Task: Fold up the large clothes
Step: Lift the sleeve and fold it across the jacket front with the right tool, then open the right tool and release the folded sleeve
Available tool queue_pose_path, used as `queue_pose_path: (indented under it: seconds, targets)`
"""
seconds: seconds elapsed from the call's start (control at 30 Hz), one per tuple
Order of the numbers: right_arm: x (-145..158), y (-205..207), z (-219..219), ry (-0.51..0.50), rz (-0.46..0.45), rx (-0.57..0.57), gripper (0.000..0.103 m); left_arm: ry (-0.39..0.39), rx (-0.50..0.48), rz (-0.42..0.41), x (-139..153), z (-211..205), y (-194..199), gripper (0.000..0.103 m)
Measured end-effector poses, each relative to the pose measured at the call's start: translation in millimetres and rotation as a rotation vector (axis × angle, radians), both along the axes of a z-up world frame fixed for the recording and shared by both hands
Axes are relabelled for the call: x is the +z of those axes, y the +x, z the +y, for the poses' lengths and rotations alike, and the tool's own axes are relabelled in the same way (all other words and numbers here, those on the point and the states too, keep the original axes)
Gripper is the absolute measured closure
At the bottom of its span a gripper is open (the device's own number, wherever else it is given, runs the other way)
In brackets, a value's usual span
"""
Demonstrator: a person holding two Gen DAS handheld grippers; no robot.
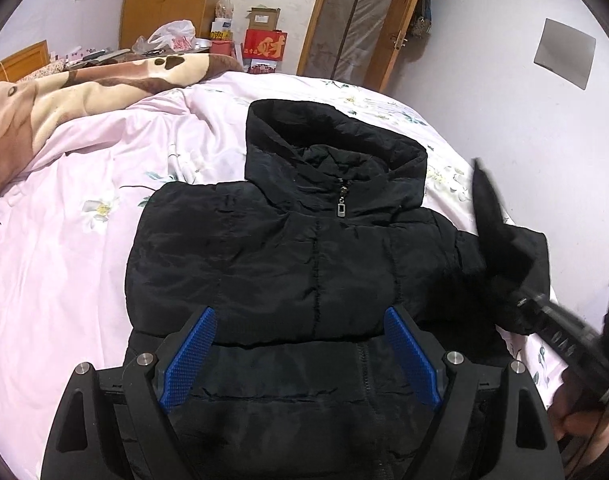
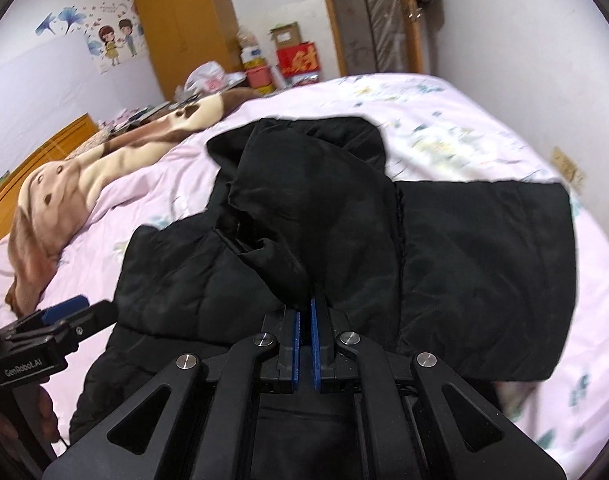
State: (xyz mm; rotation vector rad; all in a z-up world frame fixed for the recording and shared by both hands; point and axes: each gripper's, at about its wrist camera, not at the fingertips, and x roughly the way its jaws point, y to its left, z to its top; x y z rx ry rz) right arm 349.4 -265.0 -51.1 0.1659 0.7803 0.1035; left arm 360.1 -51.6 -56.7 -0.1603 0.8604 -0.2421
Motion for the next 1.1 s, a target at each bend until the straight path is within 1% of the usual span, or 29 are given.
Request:
queue_pose_path:
  seconds: [0.07,0.13,0.17,0.2,0.27,0.33,0.4,0.47,0.53,0.57,0.6,0.63,0.67,0.7,0.8,0.83,0.9,0.93,1.0,1.07,1.1]
  targets:
    - [-10.5,3.8,11.6,0.022,0.027,0.026,0.099,-0.011,0.007,0.008,-2.3,4.6,1.7,0.015]
    - [-20.7,7.4,23.7,0.033,0.053,0.052,0.099,-0.038,0.006,0.02,-5.5,11.1,4.1,0.007]
    - [-25.3,8.4,27.9,0.05,0.066,0.064,0.099,-0.047,0.007,0.025,-7.1,13.5,5.1,0.006]
    - [-29.8,11.4,33.3,0.064,0.081,0.074,0.099,-0.053,0.008,0.031,-9.0,15.2,6.1,0.005]
    - [-39.7,16.9,41.9,0.083,0.11,0.089,0.099,-0.066,0.016,0.069,-16.2,19.7,11.2,0.006]
    - [-47.6,19.2,46.7,0.082,0.127,0.096,0.099,-0.098,0.023,0.1,-23.9,25.2,14.7,0.006]
    - [-54.0,21.2,50.6,0.081,0.139,0.099,0.096,-0.125,0.019,0.115,-28.1,28.7,17.0,0.006]
    - [-60.8,23.4,51.6,0.091,0.169,0.099,0.094,-0.13,0.027,0.123,-30.2,29.5,18.9,0.006]
    - [-62.9,22.6,50.4,0.101,0.187,0.108,0.088,-0.144,0.029,0.125,-30.4,29.0,22.8,0.006]
    - [-62.0,20.4,50.4,0.093,0.184,0.118,0.081,-0.164,0.024,0.134,-31.2,27.7,26.8,0.006]
    - [-61.1,17.9,50.6,0.081,0.181,0.125,0.068,-0.184,0.018,0.147,-32.7,25.4,31.7,0.006]
    - [-58.8,14.3,50.5,0.063,0.176,0.134,0.058,-0.176,0.028,0.151,-33.2,22.8,35.0,0.006]
    - [-56.2,11.0,49.4,0.052,0.17,0.136,0.043,-0.165,0.027,0.147,-33.9,18.9,38.4,0.006]
    - [-53.0,7.1,47.6,0.041,0.161,0.139,0.036,-0.16,0.02,0.146,-34.9,14.7,41.2,0.006]
    - [-41.7,-6.9,37.0,0.036,0.135,0.164,0.036,-0.173,0.012,0.162,-40.7,4.0,47.1,0.006]
    - [-38.3,-12.0,32.0,0.034,0.133,0.165,0.036,-0.16,0.01,0.18,-45.8,-2.9,50.5,0.006]
    - [-32.3,-21.9,20.8,0.022,0.123,0.151,0.036,-0.104,0.006,0.23,-58.8,-16.3,56.5,0.006]
    - [-30.0,-26.1,14.0,0.009,0.122,0.132,0.036,-0.094,0.008,0.239,-62.8,-20.1,57.6,0.006]
    - [-25.2,-35.6,-2.0,-0.006,0.112,0.098,0.036,-0.059,0.0,0.25,-72.3,-33.2,58.1,0.006]
    - [-21.9,-42.5,-13.9,-0.018,0.103,0.081,0.036,-0.062,-0.01,0.242,-77.1,-40.5,55.5,0.006]
    - [-20.7,-46.4,-18.4,-0.028,0.096,0.075,0.036,-0.046,-0.007,0.24,-79.3,-45.9,54.7,0.006]
